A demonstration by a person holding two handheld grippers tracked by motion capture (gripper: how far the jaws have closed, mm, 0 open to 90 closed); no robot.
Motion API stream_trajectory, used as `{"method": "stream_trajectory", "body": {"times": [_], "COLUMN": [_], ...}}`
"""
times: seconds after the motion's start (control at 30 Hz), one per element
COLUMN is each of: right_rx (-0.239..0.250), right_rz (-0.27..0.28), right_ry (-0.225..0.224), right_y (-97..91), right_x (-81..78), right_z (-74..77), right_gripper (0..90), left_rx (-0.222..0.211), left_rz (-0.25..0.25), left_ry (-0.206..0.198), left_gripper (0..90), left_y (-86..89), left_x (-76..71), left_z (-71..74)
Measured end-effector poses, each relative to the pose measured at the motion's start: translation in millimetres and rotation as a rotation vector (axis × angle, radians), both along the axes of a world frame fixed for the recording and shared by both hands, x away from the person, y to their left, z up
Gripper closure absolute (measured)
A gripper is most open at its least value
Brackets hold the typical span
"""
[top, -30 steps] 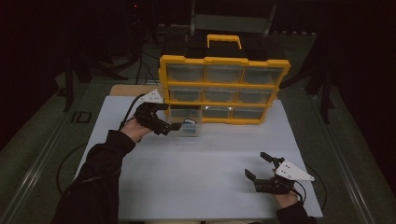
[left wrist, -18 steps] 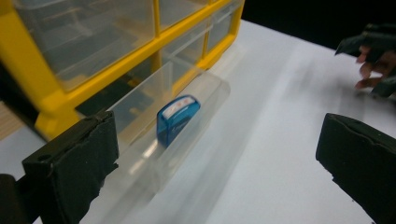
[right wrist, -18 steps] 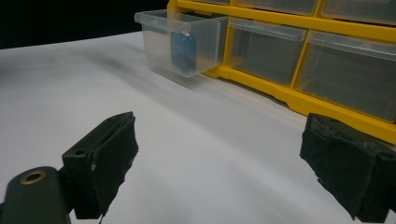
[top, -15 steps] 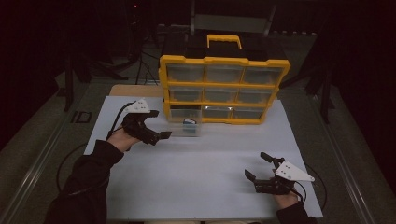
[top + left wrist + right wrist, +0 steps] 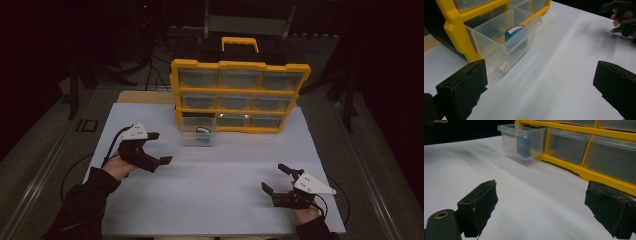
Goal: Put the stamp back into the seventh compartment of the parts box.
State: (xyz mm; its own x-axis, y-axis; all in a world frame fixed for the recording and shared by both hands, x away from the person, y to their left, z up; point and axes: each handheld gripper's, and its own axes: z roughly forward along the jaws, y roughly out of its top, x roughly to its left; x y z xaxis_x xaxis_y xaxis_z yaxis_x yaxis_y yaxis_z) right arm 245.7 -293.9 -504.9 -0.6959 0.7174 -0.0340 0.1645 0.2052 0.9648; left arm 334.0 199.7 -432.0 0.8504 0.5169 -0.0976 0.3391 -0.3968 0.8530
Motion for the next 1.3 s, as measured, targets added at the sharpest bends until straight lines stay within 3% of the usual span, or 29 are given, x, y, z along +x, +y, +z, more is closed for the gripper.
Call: {"method": "stream_trajectory", "body": {"times": [0.17, 0.3, 0.63, 0.73, 1.0, 1.1, 1.3], "right_rx": [0.0, -0.001, -0.005, -0.007, -0.007, -0.007, -0.012], "right_rz": [0.001, 0.0, 0.002, 0.002, 0.005, 0.007, 0.007], "right_ry": [0.0, 0.002, -0.001, -0.001, 0.001, 0.002, 0.005], "right_y": [-0.3, -0.2, 0.3, 0.8, 0.8, 0.8, 1.6], "right_x": [0.0, -0.1, -0.3, -0.6, -0.4, -0.3, -1.0], "right_z": [-0.2, -0.5, -0.4, -0.3, -1.1, -1.3, -1.3], "right_gripper": [10.3, 10.3, 10.3, 10.3, 10.3, 10.3, 10.3], "left_rx": [-0.028, -0.016, -0.035, -0.064, -0.118, -0.097, -0.102], "left_rz": [0.007, 0.021, 0.072, 0.092, 0.137, 0.14, 0.163], "left_ry": [-0.003, -0.013, -0.013, -0.031, -0.021, -0.023, -0.037], "left_gripper": [0.1, 0.1, 0.1, 0.1, 0.1, 0.1, 0.1], "left_y": [10.3, 18.3, 42.5, 51.3, 66.0, 66.0, 68.3], "left_x": [-12.0, -20.8, -38.9, -43.6, -51.7, -55.2, -63.3], "left_z": [-6.6, -12.6, -34.6, -39.8, -52.8, -58.0, -63.0]}}
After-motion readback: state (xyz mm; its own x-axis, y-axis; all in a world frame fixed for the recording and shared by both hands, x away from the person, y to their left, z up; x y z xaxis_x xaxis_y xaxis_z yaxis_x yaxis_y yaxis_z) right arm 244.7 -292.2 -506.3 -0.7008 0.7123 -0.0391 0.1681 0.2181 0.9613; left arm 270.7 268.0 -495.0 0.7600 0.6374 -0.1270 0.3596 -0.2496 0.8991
